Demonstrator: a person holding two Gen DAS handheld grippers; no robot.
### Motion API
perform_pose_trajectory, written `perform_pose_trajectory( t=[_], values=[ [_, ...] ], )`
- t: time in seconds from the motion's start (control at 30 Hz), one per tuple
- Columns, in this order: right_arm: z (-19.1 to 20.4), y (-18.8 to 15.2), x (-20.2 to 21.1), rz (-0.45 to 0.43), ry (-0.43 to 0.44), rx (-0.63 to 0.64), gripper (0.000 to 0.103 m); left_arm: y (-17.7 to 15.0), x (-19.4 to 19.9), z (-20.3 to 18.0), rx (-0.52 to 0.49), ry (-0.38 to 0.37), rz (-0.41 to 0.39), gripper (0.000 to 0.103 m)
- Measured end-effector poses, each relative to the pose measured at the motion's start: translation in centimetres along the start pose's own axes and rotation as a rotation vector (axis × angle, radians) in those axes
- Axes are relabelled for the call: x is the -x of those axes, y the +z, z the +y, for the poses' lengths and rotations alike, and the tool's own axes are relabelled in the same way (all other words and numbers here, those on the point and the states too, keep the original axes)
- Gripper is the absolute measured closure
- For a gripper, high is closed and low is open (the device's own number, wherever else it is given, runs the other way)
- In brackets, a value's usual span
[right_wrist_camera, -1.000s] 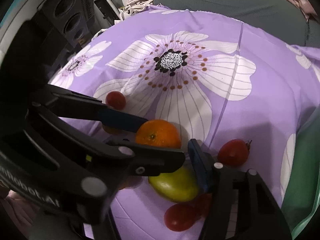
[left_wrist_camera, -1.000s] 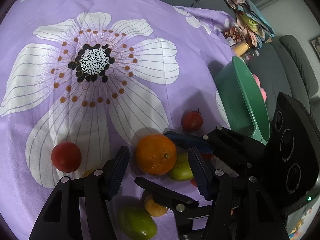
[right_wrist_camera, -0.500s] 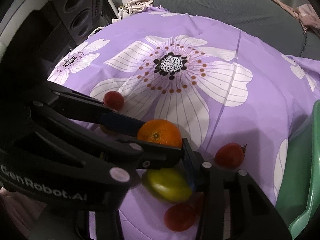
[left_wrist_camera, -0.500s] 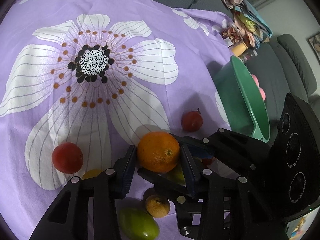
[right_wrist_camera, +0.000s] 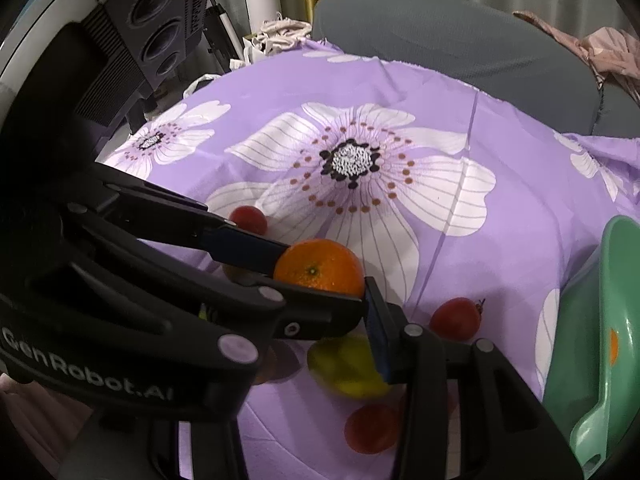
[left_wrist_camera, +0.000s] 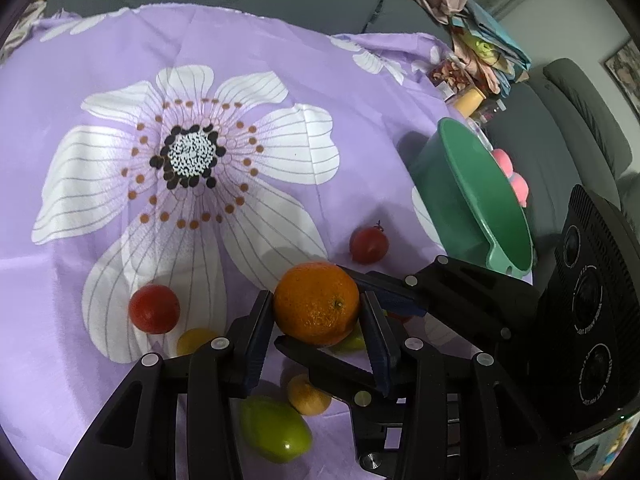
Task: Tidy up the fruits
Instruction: 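Carry the second orange with the right gripper into the green bowl and release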
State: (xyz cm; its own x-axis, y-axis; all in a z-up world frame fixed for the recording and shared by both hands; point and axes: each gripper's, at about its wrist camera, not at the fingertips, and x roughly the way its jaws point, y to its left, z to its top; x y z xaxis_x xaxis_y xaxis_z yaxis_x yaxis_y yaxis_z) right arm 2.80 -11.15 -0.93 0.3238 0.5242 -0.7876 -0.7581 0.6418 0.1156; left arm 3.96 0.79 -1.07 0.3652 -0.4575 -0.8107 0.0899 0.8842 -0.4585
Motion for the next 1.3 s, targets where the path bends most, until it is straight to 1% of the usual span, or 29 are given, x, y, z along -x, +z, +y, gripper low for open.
perform_pose_trajectory(
  t=[0.13, 0.37, 0.8, 1.3],
  values=[
    [0.4, 0.1, 0.6, -0.023, 0.003, 0.009, 0.060, -0.3, 0.5, -0.5, -0.015, 0.022, -0.016, 0.059],
    [0.7, -0.3, 1.0, -0.040, 0.014, 0.020, 0.060, -0.5, 0.7, -1.0, -0.021, 0.039, -0.019, 0.059],
    [0.4, -0.6, 2.8, -0.090, 0.000, 0.012, 0.060, -0.6, 1.0, -2.6, -0.057, 0.052, -0.039, 0.059],
    [0.1, -1.0, 3.7, -0.116, -0.009, 0.009, 0.060, -0.6, 1.2, -3.5, -0.072, 0.064, -0.047, 0.059]
  ],
)
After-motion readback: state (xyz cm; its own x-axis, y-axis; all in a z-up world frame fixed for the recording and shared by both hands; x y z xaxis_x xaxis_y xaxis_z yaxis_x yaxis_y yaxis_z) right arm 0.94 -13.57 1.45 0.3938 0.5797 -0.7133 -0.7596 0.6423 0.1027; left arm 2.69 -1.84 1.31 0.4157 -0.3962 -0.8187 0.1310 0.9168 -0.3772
